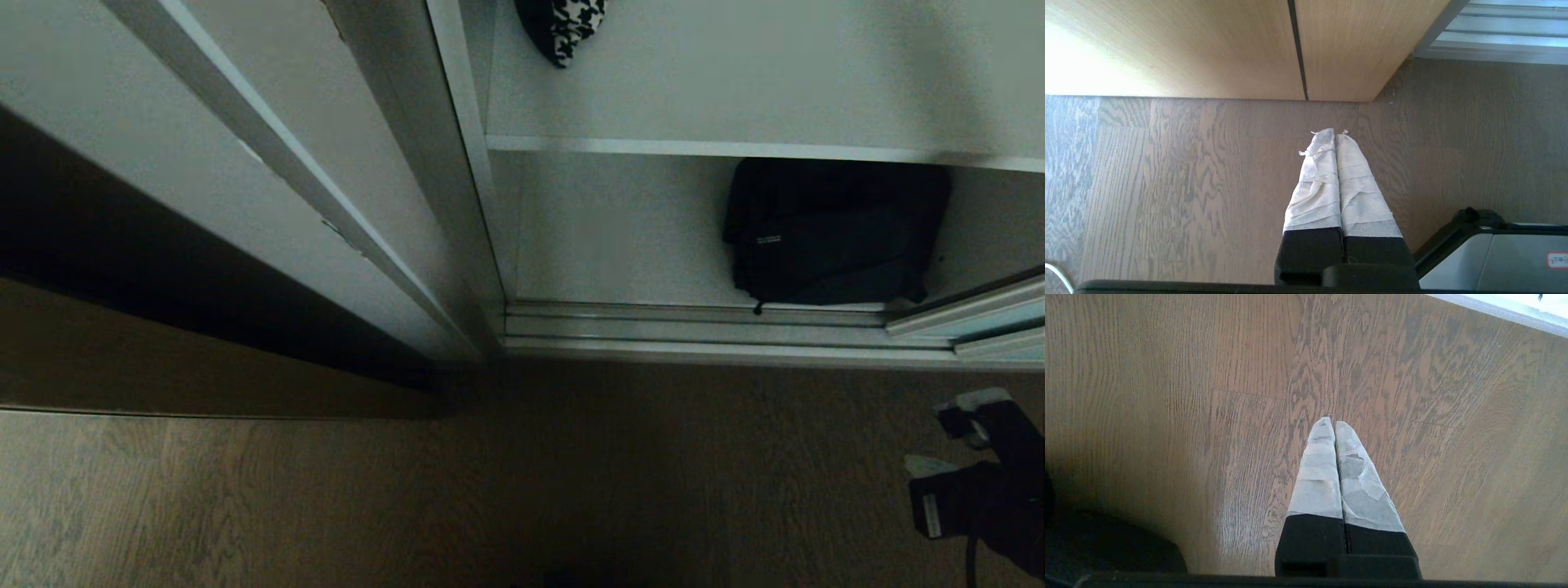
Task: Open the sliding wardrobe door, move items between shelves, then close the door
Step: Place the bag on the higher shelf
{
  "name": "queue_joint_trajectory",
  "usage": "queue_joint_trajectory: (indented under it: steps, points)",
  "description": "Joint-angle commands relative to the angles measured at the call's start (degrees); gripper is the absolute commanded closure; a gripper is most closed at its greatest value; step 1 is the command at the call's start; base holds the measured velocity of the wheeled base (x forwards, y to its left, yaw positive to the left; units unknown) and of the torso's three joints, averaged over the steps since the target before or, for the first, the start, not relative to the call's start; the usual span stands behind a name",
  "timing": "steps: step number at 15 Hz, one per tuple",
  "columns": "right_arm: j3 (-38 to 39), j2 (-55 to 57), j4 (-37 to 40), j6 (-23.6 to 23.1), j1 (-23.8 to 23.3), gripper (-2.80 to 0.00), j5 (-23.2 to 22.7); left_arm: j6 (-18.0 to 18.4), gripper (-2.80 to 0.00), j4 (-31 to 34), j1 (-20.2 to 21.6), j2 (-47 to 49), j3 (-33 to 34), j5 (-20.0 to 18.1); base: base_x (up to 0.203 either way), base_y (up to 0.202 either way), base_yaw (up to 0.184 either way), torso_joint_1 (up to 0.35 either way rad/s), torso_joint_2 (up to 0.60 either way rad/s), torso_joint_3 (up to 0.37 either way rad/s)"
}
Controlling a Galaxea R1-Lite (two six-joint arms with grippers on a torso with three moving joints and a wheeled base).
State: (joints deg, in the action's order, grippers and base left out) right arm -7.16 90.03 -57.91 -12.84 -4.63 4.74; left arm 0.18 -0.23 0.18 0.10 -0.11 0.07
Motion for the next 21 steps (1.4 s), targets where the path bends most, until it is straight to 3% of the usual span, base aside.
queue_joint_trajectory:
  steps: [1,3,8,12,16,21]
  points:
    - [0.01,1.53,-2.36,-1.86,-0.02,0.00,0.00,-0.01,0.00,-0.04,0.06,0.08,-0.05,0.01,0.000,0.000,0.000,0.000,0.00,0.000]
    - [0.17,3.39,-6.57,-5.98,-0.17,0.00,-0.09,-0.01,0.00,-0.04,0.08,0.08,-0.06,0.01,0.000,0.000,0.000,0.000,0.00,0.000]
    - [0.67,4.57,-10.13,-22.76,-2.14,0.00,-5.02,-0.01,0.00,-0.04,0.07,0.08,0.02,0.01,0.000,0.000,0.000,0.000,0.00,0.000]
    - [0.80,5.87,-11.16,-39.11,-7.06,0.00,-11.57,-0.01,0.00,-0.04,-0.01,0.08,0.02,0.01,0.000,0.000,0.000,0.000,0.00,0.000]
    - [-8.23,9.58,-15.79,-54.62,-12.05,0.00,-22.93,-0.01,0.00,-0.04,0.08,0.08,0.02,0.01,0.000,0.000,0.000,0.000,0.00,0.000]
    - [-9.46,13.56,-22.39,-61.05,-11.48,0.00,-25.58,-0.01,0.00,-0.04,-0.01,0.08,0.02,0.01,0.000,0.000,0.000,0.000,0.00,0.000]
